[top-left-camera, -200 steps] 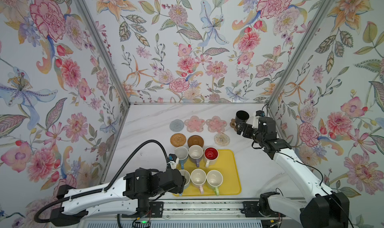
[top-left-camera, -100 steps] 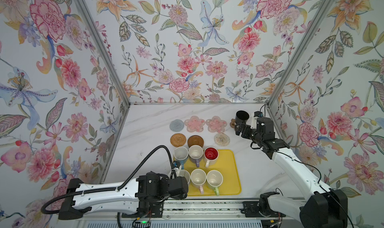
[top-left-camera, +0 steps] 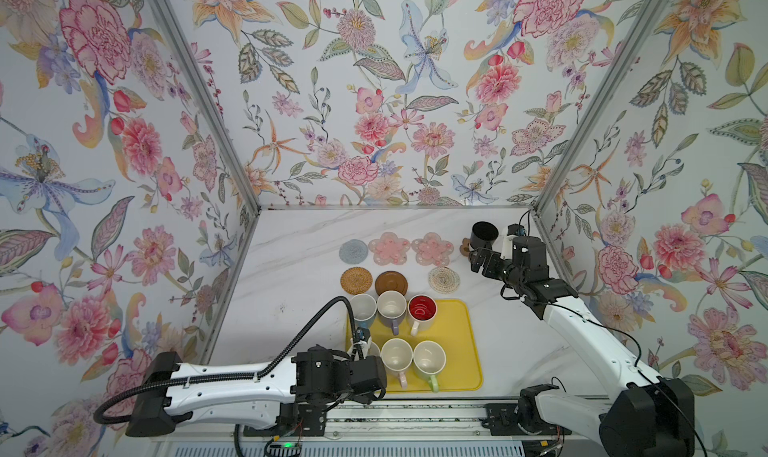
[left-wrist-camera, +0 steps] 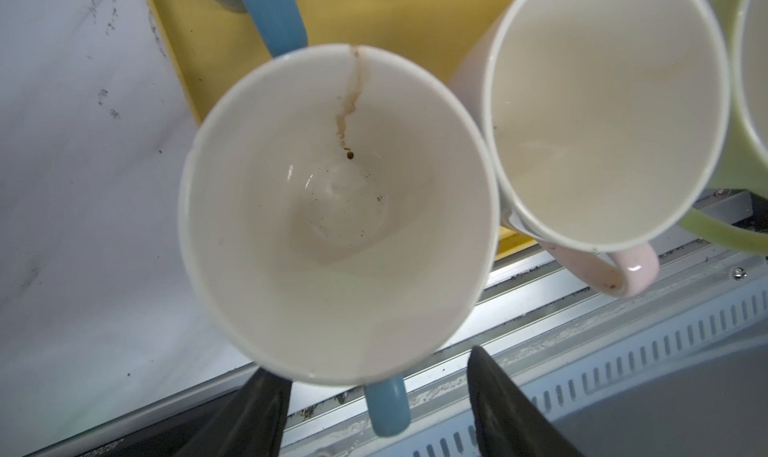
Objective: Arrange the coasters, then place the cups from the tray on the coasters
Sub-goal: 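Lower the left gripper into the blue-handled white mug nearest the robot, then close the left gripper on the blue-handled mug's rim and lift it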
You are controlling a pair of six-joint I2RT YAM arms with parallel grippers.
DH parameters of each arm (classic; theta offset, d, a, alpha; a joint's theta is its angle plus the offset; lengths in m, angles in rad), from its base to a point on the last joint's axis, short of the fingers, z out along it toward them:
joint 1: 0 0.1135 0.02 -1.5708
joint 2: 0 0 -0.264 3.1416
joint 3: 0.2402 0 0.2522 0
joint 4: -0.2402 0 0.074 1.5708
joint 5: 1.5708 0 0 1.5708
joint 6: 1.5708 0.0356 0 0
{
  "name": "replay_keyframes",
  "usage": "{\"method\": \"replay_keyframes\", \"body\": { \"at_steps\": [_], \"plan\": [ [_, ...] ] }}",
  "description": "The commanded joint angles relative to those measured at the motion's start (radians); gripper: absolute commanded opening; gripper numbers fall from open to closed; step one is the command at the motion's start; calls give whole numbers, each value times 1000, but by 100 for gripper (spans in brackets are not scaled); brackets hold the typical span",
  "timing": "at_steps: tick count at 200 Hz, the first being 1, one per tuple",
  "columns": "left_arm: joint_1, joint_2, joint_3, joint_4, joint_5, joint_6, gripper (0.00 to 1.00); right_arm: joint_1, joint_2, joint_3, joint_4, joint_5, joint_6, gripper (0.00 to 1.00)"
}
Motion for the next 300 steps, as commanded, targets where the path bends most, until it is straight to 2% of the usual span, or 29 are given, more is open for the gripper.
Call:
{"method": "replay_keyframes", "body": {
  "at_steps": [1, 102, 169, 186, 226, 271, 300],
  "plan": [
    [-10, -10, -27, 0, 8, -5, 67, 8, 13, -15, 27, 7, 14, 99],
    [-6, 61, -54, 28, 12, -5, 58, 10, 6, -14, 18, 12, 7, 99],
    [10, 42, -73, 21, -2, -21, 42, 9, 3, -13, 15, 15, 0, 99],
    [9, 41, -73, 18, -11, -27, 32, 9, 3, -15, 17, 14, 0, 99],
    [16, 59, -73, 34, -9, -17, 28, 10, 5, -16, 14, 15, -1, 99],
    [15, 76, -62, 13, -21, -21, 10, 9, -1, -26, 16, 17, -2, 99],
    [15, 63, -60, 0, -31, -31, 2, 10, 4, -27, 18, 18, -2, 99]
  ]
}}
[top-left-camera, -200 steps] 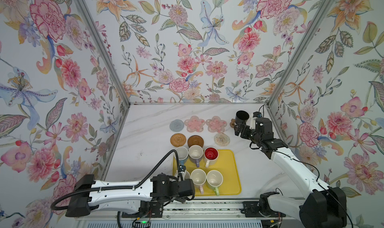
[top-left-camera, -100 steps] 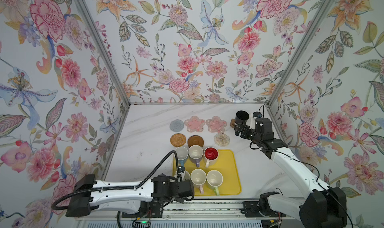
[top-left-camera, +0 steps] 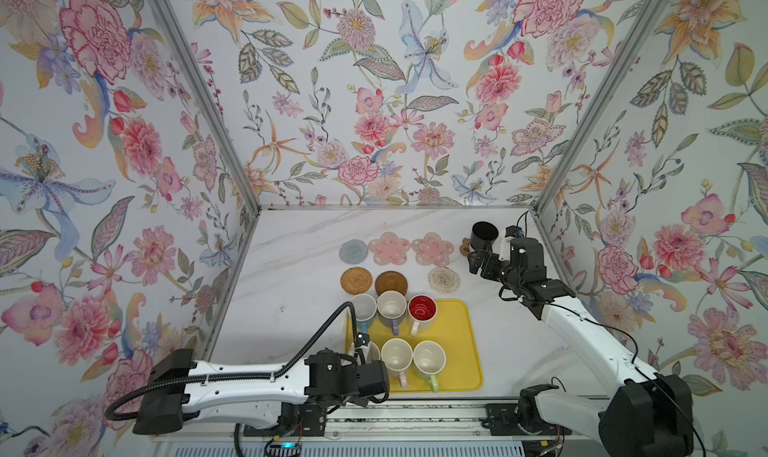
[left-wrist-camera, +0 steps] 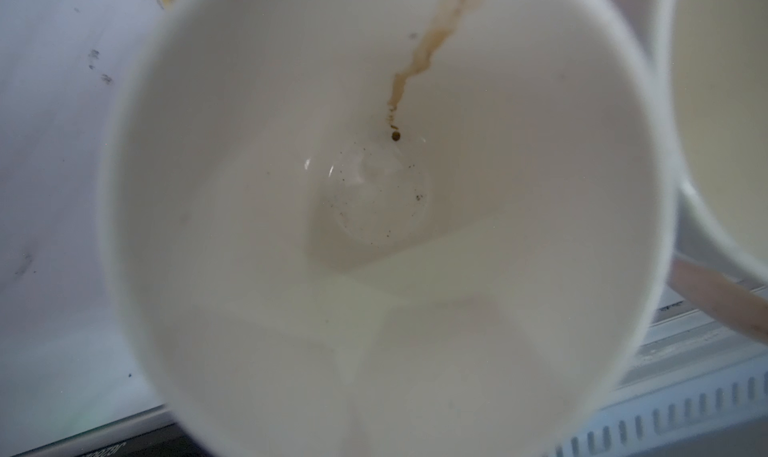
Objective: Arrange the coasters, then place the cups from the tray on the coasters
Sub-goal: 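Close the left gripper on the blue-handled mug's rim and lift it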
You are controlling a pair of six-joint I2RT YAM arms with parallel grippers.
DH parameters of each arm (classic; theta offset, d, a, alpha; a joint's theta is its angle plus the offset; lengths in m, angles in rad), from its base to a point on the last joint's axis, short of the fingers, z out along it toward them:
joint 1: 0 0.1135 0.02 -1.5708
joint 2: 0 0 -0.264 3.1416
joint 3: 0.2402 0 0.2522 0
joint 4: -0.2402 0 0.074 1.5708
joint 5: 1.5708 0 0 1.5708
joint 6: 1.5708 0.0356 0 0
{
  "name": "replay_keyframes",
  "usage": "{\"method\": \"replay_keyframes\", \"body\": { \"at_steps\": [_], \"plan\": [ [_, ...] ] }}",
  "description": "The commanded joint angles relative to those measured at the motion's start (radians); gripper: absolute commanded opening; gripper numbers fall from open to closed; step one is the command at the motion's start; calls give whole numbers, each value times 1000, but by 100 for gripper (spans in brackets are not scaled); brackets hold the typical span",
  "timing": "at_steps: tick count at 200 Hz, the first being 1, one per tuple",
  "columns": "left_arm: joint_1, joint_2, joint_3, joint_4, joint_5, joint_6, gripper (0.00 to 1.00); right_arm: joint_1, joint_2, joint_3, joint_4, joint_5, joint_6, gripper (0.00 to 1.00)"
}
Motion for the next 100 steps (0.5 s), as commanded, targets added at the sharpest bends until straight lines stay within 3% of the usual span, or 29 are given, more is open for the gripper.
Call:
{"method": "replay_keyframes", "body": {
  "at_steps": [1, 100],
  "plan": [
    [8, -6, -1, -35, -28, -14, 2, 8, -8, -10, 5, 18, -5, 99],
    [7, -81, 58, -233, -145, -85, 0, 6, 8, 0, 15, 9, -6, 99]
  ]
}}
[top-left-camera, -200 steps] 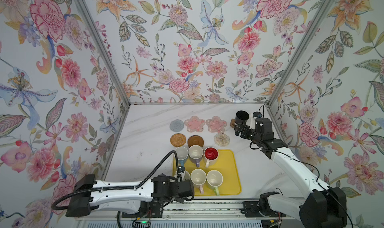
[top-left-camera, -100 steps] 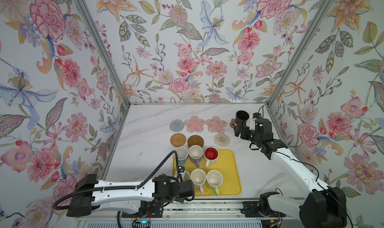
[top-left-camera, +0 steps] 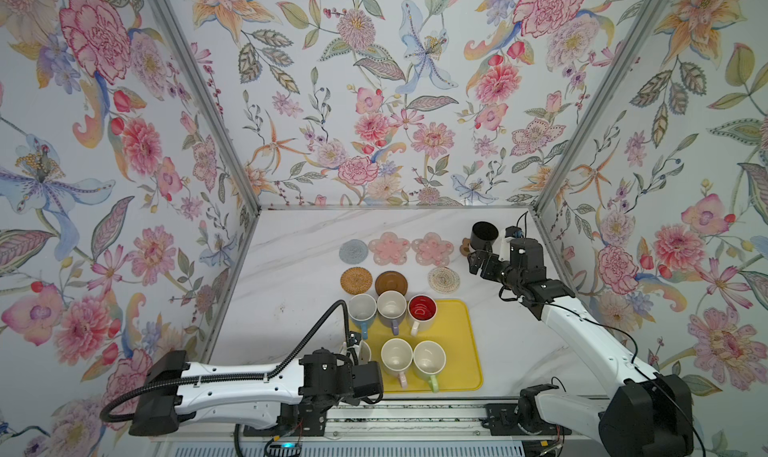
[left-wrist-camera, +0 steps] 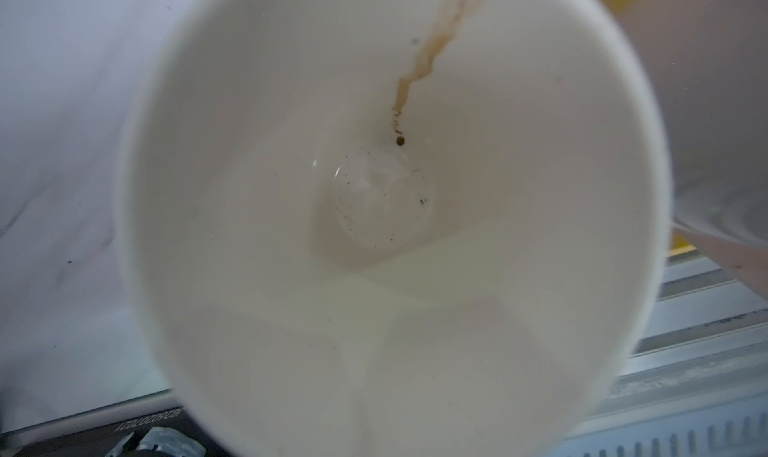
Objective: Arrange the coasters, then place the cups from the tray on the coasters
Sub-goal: 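Close the left gripper on the blue-handled mug's rim and lift it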
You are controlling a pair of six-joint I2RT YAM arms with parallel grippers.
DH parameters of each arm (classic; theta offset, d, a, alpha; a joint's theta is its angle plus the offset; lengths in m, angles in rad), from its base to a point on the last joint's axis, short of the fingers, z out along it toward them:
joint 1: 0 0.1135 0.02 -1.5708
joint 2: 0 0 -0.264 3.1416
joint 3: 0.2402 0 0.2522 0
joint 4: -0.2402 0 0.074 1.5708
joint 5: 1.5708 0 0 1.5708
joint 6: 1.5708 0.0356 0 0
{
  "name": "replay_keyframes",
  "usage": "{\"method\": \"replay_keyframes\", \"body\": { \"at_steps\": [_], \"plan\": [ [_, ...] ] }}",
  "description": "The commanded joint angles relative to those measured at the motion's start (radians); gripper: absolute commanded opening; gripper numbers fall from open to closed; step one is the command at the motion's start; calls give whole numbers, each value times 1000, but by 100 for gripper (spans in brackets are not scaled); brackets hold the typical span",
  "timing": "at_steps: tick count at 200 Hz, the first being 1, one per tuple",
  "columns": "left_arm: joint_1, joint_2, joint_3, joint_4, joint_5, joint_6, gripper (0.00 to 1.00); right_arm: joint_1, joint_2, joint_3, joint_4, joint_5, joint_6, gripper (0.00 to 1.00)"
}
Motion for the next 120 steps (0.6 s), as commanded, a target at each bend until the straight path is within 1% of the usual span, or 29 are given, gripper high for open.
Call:
{"method": "replay_keyframes", "body": {
  "at_steps": [1, 33, 69, 101, 120],
  "plan": [
    [8, -35, 51, -106, -103, -48, 0, 6, 7, 2, 14, 9, -7, 99],
    [14, -65, 86, -196, -154, -78, 0, 7, 7, 3, 13, 10, -8, 99],
    [42, -109, 115, -253, -182, -70, 0, 7, 7, 4, 9, 9, -9, 99],
    [104, -153, 147, -335, -210, -77, 0, 7, 4, 7, 7, 9, -11, 99],
    [146, -183, 164, -353, -233, -71, 0, 6, 4, 8, 5, 9, -11, 99]
  ]
}}
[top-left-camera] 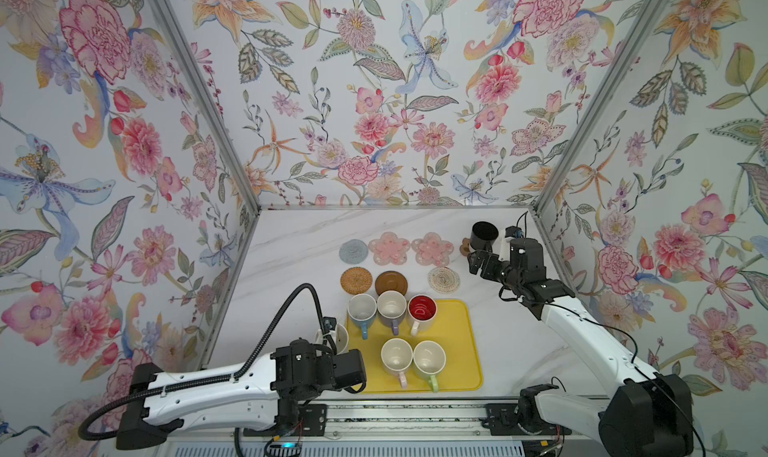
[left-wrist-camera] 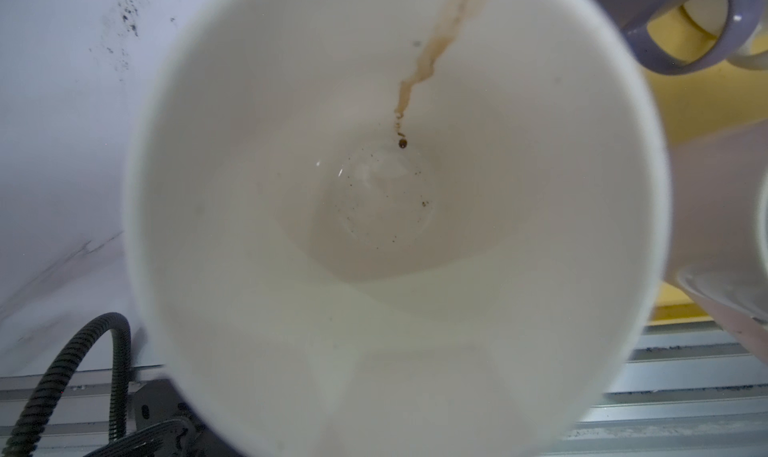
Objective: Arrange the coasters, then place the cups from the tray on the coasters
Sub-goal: 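Close the left gripper on the blue-handled mug's rim and lift it, then carry the light blue mug away with the left gripper while the right draws back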
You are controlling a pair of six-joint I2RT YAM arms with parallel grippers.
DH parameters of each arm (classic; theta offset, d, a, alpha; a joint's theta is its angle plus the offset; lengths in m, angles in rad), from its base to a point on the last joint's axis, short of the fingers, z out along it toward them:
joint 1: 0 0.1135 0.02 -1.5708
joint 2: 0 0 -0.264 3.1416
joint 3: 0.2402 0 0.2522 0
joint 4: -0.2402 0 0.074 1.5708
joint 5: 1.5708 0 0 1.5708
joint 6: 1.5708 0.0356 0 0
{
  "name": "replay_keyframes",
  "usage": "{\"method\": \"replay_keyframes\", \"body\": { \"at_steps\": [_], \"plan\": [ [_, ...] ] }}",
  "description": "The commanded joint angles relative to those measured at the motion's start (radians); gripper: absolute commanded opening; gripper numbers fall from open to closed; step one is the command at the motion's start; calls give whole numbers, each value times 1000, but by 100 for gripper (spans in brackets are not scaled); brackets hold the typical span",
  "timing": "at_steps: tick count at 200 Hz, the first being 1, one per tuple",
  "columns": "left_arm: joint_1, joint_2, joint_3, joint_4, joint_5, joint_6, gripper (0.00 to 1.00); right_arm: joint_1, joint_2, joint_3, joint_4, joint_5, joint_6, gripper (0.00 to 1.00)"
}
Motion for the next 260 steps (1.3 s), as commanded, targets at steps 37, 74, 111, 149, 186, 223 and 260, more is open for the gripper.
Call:
{"method": "replay_keyframes", "body": {
  "at_steps": [37, 74, 111, 149, 186, 223, 260],
  "plan": [
    [167, -62, 130, -52, -170, 136, 0, 8, 16, 17, 7, 1, -15, 99],
    [334, -6, 216, 57, -182, 378, 0, 7, 16, 21, 0, -1, -21, 99],
    [460, 102, 316, 270, -145, 620, 0, 6, 10, 22, -16, -1, -31, 99],
    [545, 309, 478, 481, -40, 824, 0, 8, -13, 16, -43, -19, -31, 99],
    [577, 551, 678, 602, 57, 943, 0, 9, -63, -17, -62, -31, -22, 99],
    [592, 806, 892, 636, 134, 1010, 0, 8, -113, -38, -106, -35, -24, 99],
    [598, 1004, 1100, 630, 198, 1030, 0, 7, -166, -62, -151, -27, -30, 99]
  ]
}}
